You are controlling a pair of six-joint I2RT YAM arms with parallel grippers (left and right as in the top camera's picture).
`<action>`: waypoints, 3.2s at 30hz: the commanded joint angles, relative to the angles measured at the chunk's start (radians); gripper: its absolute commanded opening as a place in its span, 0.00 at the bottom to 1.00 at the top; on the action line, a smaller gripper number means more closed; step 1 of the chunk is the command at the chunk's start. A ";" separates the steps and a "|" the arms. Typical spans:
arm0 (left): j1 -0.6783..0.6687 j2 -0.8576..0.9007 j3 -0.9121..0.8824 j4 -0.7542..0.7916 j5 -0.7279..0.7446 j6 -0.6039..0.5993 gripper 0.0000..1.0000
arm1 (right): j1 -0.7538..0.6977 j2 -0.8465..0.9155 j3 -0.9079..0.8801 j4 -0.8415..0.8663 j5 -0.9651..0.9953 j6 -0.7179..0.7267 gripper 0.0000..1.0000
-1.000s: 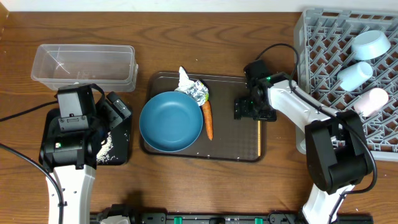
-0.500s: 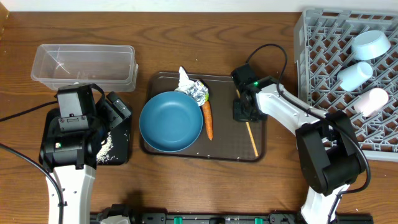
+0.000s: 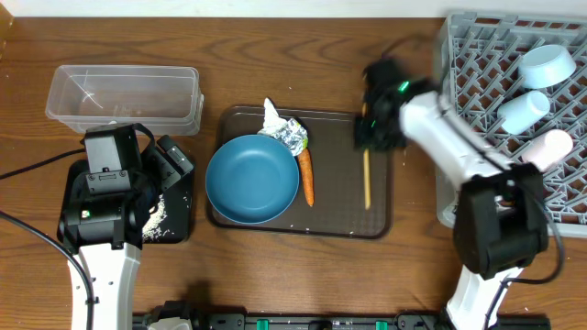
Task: Sort waste into correct bins and load items into the dishwasher rack
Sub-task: 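Carry the second chopstick into the rack and release it, then reach the right gripper to the blue plate rim on the brown tray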
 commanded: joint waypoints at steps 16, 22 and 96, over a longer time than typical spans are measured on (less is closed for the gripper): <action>0.004 0.002 0.016 -0.002 -0.009 -0.002 0.99 | -0.449 -0.008 0.403 -0.087 0.000 -0.361 0.01; 0.004 0.002 0.016 -0.002 -0.009 -0.002 0.99 | -0.471 0.074 0.403 -0.064 0.029 -0.369 0.01; 0.004 0.002 0.016 0.005 -0.129 0.010 0.99 | 0.042 0.018 0.418 -0.180 0.217 -0.173 0.99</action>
